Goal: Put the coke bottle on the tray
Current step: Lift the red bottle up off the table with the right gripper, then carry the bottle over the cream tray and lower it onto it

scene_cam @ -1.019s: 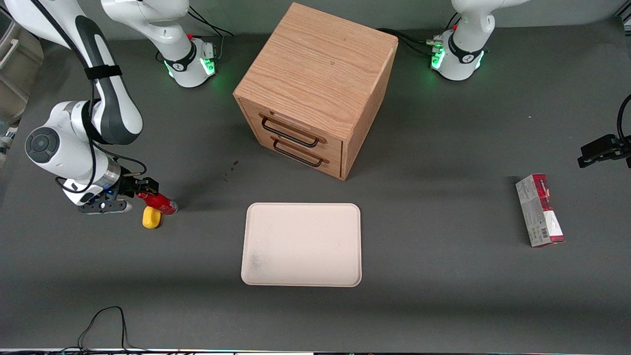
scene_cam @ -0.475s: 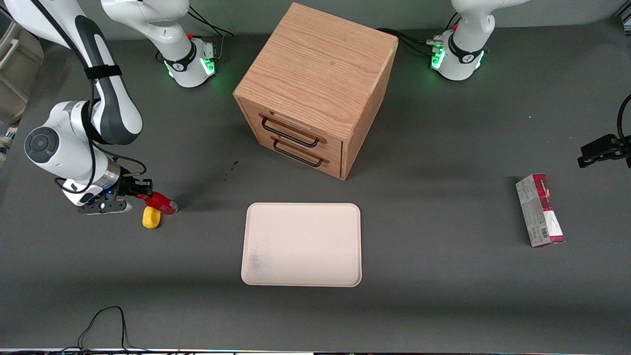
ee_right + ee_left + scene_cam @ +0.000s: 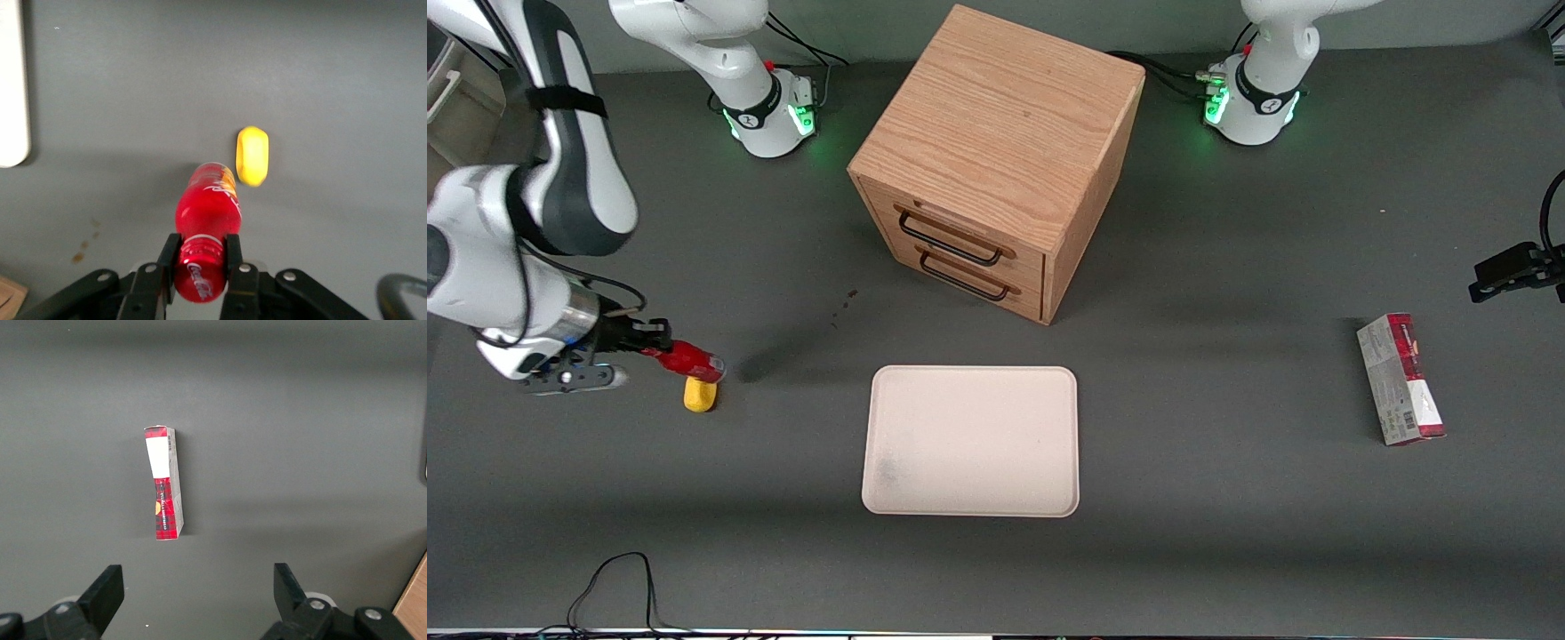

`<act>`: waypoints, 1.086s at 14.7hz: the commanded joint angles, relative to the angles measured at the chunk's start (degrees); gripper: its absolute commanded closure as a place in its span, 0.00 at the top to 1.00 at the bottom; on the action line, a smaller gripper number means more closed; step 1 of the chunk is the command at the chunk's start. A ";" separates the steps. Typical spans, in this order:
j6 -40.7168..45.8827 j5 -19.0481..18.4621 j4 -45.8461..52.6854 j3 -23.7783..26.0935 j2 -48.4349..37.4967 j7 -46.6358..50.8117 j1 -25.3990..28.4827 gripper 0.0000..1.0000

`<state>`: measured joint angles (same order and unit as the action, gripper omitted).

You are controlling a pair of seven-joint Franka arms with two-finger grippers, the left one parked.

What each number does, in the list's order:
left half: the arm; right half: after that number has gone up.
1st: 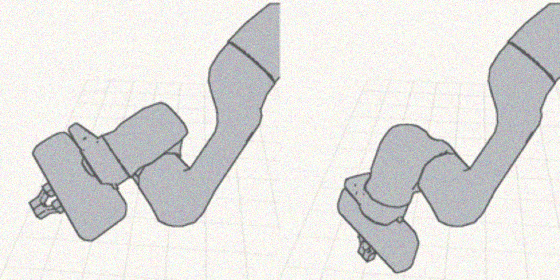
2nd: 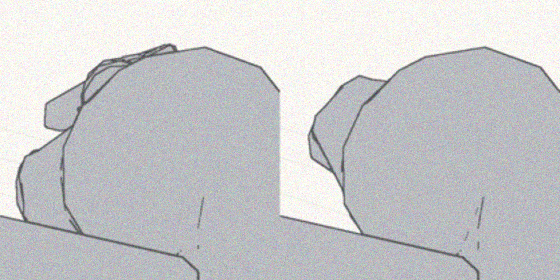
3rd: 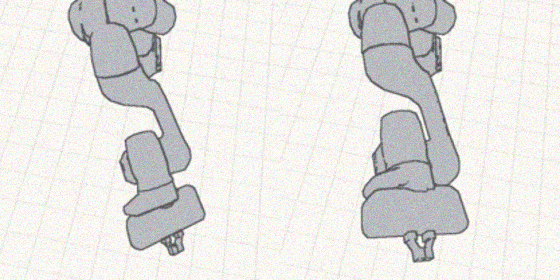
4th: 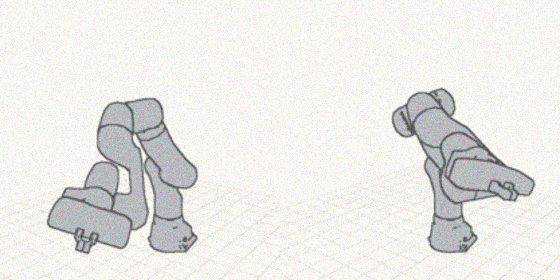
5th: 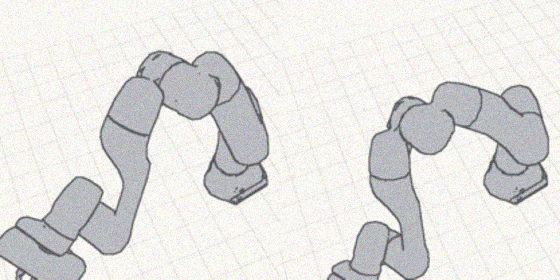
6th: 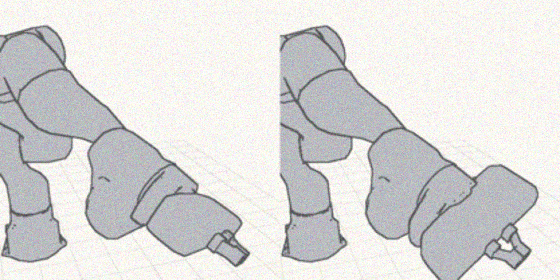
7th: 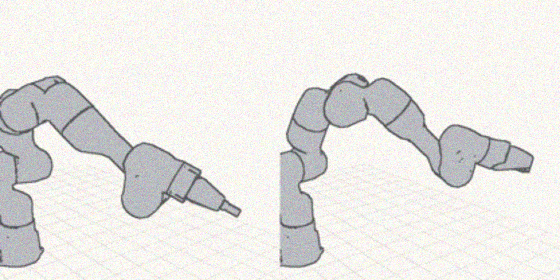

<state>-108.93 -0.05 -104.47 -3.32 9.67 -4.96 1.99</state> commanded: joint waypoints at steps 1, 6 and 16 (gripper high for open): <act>13.96 0.31 12.41 -0.55 -0.18 -1.63 0.38 0.00; 29.62 0.31 28.15 -0.90 -0.18 -4.00 -0.23 0.00; 32.64 0.31 51.61 7.61 16.30 -3.30 0.64 0.00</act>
<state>-77.83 0.08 -66.51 1.79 15.09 -7.74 2.22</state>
